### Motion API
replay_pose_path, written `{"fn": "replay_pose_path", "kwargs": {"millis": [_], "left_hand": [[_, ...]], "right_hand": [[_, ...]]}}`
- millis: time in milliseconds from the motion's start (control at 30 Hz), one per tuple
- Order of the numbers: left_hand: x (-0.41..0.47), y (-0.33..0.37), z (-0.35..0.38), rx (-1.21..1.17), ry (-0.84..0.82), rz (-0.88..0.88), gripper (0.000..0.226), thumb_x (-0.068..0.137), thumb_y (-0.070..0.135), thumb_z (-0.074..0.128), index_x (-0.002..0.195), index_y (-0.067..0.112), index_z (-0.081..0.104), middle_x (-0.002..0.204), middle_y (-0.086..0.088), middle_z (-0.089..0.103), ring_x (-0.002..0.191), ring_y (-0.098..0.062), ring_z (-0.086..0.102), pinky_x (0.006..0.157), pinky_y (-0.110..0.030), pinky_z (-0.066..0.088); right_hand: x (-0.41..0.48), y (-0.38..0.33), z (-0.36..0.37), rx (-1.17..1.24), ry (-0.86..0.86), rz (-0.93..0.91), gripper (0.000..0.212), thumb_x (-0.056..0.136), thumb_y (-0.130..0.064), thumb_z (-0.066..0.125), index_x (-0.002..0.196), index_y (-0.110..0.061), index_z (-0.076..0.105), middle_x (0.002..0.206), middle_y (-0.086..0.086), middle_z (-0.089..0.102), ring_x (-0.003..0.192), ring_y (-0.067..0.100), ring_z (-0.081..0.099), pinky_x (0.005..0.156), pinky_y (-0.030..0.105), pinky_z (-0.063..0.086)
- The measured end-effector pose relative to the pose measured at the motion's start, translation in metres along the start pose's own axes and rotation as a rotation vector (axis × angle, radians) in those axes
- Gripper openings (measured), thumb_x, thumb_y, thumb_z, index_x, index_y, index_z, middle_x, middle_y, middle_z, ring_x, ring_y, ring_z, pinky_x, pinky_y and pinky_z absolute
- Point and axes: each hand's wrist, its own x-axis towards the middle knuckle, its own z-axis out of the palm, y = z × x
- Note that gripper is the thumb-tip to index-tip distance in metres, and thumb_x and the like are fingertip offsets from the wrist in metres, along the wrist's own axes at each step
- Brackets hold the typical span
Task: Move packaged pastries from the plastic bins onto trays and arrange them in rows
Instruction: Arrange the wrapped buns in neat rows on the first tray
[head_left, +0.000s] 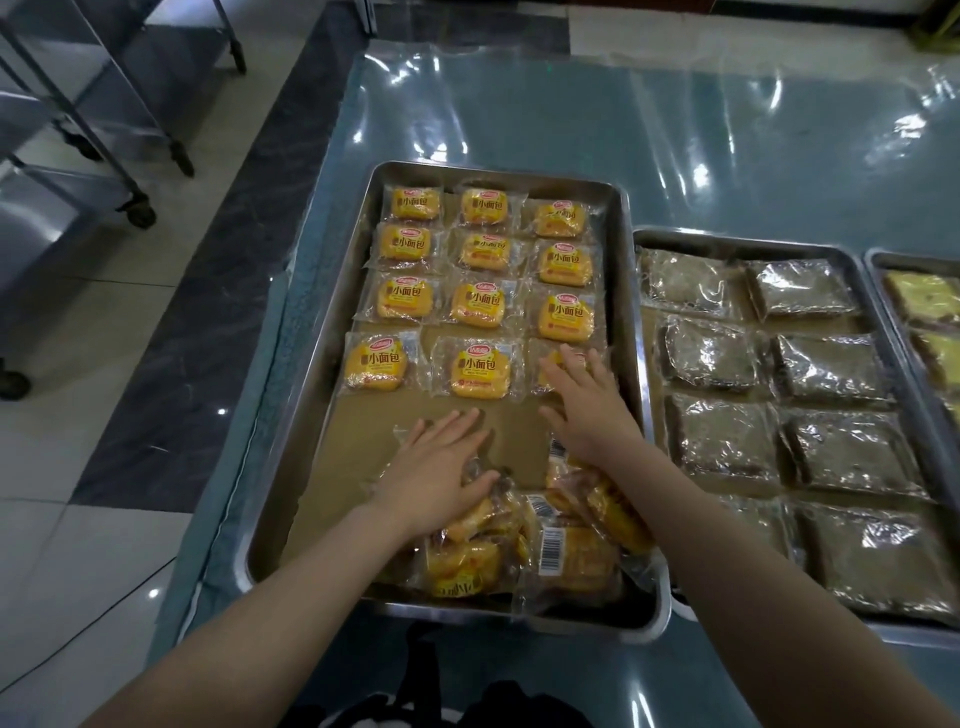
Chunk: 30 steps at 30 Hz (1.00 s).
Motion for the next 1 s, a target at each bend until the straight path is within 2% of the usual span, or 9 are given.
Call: {"fn": "replay_pose_path", "kwargs": {"millis": [167, 300, 433, 500, 567, 700, 800, 900, 1000], "left_hand": [[-0.001, 0.002, -0.002, -0.03, 0.0, -0.006, 0.059, 0.09, 0.061, 0.032, 0.143, 0.034, 0.032, 0.157, 0.012, 0.004, 0.143, -0.006, 0.0, 0.112, -0.033, -0.009], [-0.004, 0.003, -0.005, -0.087, 0.016, 0.008, 0.041, 0.09, 0.057, 0.038, 0.124, 0.037, 0.051, 0.157, 0.01, 0.009, 0.143, -0.009, 0.004, 0.112, -0.035, -0.008], [-0.007, 0.003, -0.006, -0.113, 0.022, -0.007, 0.028, 0.09, 0.056, 0.04, 0.105, 0.038, 0.054, 0.157, 0.008, 0.01, 0.144, -0.012, 0.006, 0.111, -0.035, -0.008], [-0.008, 0.003, -0.007, -0.128, 0.013, -0.016, 0.023, 0.091, 0.055, 0.041, 0.1, 0.038, 0.053, 0.157, 0.008, 0.01, 0.144, -0.012, 0.007, 0.11, -0.034, -0.008], [-0.008, 0.004, -0.009, -0.131, -0.003, -0.023, 0.016, 0.091, 0.054, 0.042, 0.092, 0.04, 0.051, 0.156, 0.009, 0.01, 0.144, -0.013, 0.008, 0.11, -0.034, -0.007], [-0.009, 0.007, -0.013, -0.124, -0.002, -0.029, 0.014, 0.091, 0.048, 0.048, 0.079, 0.041, 0.047, 0.155, 0.007, 0.017, 0.143, -0.017, 0.013, 0.112, -0.039, -0.001], [-0.012, 0.003, -0.019, -0.129, -0.005, -0.041, 0.02, 0.092, 0.044, 0.05, 0.073, 0.039, 0.046, 0.152, 0.006, 0.029, 0.141, -0.02, 0.024, 0.114, -0.043, 0.011], [-0.018, -0.004, -0.024, -0.146, 0.041, -0.089, 0.02, 0.092, 0.04, 0.051, 0.075, 0.031, 0.053, 0.116, 0.009, 0.057, 0.11, -0.021, 0.054, 0.096, -0.041, 0.042], [-0.024, -0.014, -0.029, -0.109, 0.106, -0.174, 0.022, 0.093, 0.042, 0.049, 0.079, 0.028, 0.059, 0.084, 0.011, 0.054, 0.086, -0.014, 0.054, 0.078, -0.037, 0.047]], "right_hand": [[0.006, 0.007, -0.004, 0.095, -0.067, -0.007, 0.069, 0.095, -0.038, 0.05, 0.15, -0.04, 0.008, 0.16, -0.007, -0.006, 0.144, 0.029, -0.015, 0.115, 0.05, 0.004], [-0.001, 0.001, -0.009, 0.114, 0.028, -0.007, 0.068, 0.094, -0.037, 0.051, 0.15, -0.038, 0.012, 0.16, -0.006, -0.004, 0.144, 0.023, -0.017, 0.113, 0.045, -0.007], [-0.025, -0.007, -0.016, 0.206, 0.109, -0.02, 0.048, 0.093, -0.023, 0.054, 0.14, -0.023, 0.043, 0.152, 0.001, 0.031, 0.142, 0.026, 0.021, 0.114, 0.039, 0.018], [-0.035, -0.004, -0.026, 0.166, 0.041, -0.007, 0.038, 0.091, -0.018, 0.053, 0.129, -0.02, 0.054, 0.134, 0.003, 0.05, 0.122, 0.023, 0.045, 0.102, 0.035, 0.037], [-0.042, -0.003, -0.037, 0.055, -0.052, 0.048, 0.037, 0.089, -0.018, 0.054, 0.126, -0.021, 0.056, 0.123, 0.002, 0.055, 0.108, 0.022, 0.053, 0.092, 0.035, 0.047], [-0.05, -0.014, -0.041, -0.216, -0.194, 0.106, 0.022, 0.089, -0.023, 0.05, 0.108, -0.017, 0.06, 0.104, 0.003, 0.064, 0.091, 0.023, 0.06, 0.074, 0.034, 0.051], [-0.051, -0.023, -0.036, -0.144, -0.225, 0.145, 0.013, 0.089, -0.021, 0.054, 0.099, -0.015, 0.061, 0.09, 0.002, 0.063, 0.084, 0.021, 0.062, 0.064, 0.031, 0.046], [-0.053, -0.025, -0.036, -0.056, -0.231, 0.18, 0.008, 0.088, -0.019, 0.056, 0.092, -0.014, 0.061, 0.089, 0.002, 0.064, 0.079, 0.02, 0.059, 0.067, 0.032, 0.048], [-0.057, -0.028, -0.036, 0.13, -0.036, 0.177, 0.005, 0.086, -0.022, 0.061, 0.087, -0.018, 0.059, 0.083, -0.003, 0.062, 0.077, 0.018, 0.058, 0.065, 0.032, 0.047]]}}
